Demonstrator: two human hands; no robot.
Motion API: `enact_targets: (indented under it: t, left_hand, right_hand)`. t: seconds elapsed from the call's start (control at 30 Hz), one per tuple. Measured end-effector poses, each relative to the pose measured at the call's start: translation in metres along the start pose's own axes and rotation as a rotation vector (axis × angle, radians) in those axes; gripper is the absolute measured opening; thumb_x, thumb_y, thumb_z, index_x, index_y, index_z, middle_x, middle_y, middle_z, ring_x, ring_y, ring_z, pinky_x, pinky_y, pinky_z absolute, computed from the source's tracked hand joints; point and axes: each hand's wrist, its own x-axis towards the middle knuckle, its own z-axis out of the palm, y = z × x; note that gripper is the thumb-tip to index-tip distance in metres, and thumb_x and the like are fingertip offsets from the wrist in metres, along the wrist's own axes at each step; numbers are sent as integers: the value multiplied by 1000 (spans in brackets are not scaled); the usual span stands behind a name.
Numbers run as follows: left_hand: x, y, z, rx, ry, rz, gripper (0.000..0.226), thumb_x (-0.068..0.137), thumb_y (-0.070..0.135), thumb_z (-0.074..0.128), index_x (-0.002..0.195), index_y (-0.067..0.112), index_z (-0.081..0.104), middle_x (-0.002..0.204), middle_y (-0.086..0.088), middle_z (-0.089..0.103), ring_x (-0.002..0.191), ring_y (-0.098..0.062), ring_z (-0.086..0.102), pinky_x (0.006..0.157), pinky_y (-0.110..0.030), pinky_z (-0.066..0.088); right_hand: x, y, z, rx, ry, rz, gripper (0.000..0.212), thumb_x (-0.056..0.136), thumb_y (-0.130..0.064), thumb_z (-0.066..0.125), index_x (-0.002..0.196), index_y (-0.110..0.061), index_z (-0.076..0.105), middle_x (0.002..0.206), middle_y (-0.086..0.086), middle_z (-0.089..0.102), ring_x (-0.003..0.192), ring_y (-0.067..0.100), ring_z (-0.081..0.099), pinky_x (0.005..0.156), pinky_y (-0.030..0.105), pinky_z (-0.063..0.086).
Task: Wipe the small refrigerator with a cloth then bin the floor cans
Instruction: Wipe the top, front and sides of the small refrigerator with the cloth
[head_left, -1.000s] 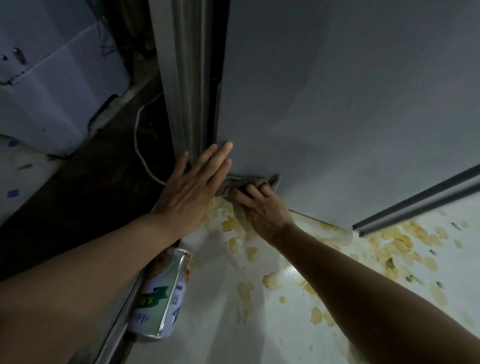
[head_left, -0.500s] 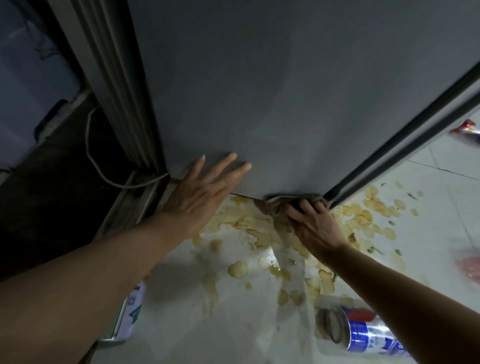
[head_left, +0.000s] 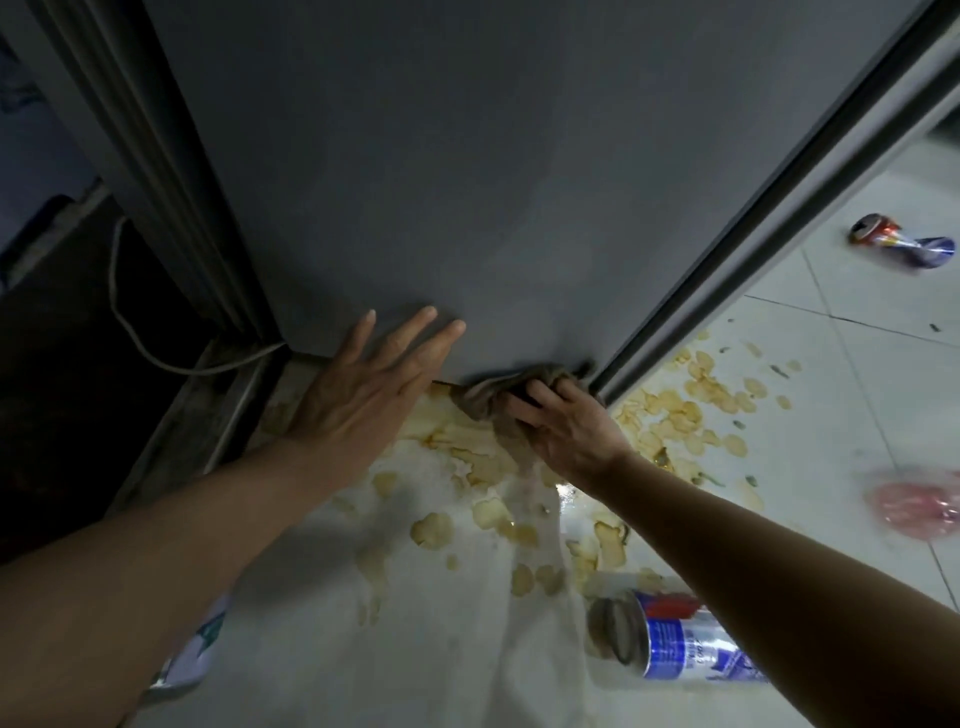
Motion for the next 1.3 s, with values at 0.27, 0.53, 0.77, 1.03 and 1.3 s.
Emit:
enact_targets:
  t: [0.27,0.53,0.77,1.03,1.3]
  left_hand:
    - [40,35,-21,62,17,136,64,83,5,15,145,13,30,156,3,13,143,-19,20,109,-47,29]
    - [37,44,-46,82,-133,134,65,83,4,-3,148,9,-6,147,-2,-33,140,-24,-23,112,-51,-8]
    - [53,63,-79,65,-252,182,64,96,9,21,145,11,-19,132,-3,-51,132,-25,-38,109,-50,-17]
    - [66,62,-89,121,-129,210,68,93,19,36,148,12,-4,139,-6,-44,133,-25,-34,112,-52,-4]
    - [82,61,-78,191,-138,231,71,81,10,19,145,15,-12,140,1,-45,130,-22,-35,111,-52,-7]
  right_hand:
    - [-38,17,10,127,-24,53,61,87,-15,20,146,-23,30,149,-4,20,129,26,29,102,34,33]
    - [-79,17,9,495,4,381,46,95,-21,22,134,-18,47,135,3,40,120,24,37,100,36,32]
    - [-117,21,-5,1174,274,904,26,87,-6,58,113,-6,58,130,12,42,113,31,45,89,43,50]
    - [-80,30,16,1645,389,1377,36,79,-1,62,112,-11,50,119,11,51,107,25,53,93,40,51]
    - [-43,13,41,1613,421,1187,57,68,-2,75,111,-14,39,113,8,46,102,23,49,83,42,53]
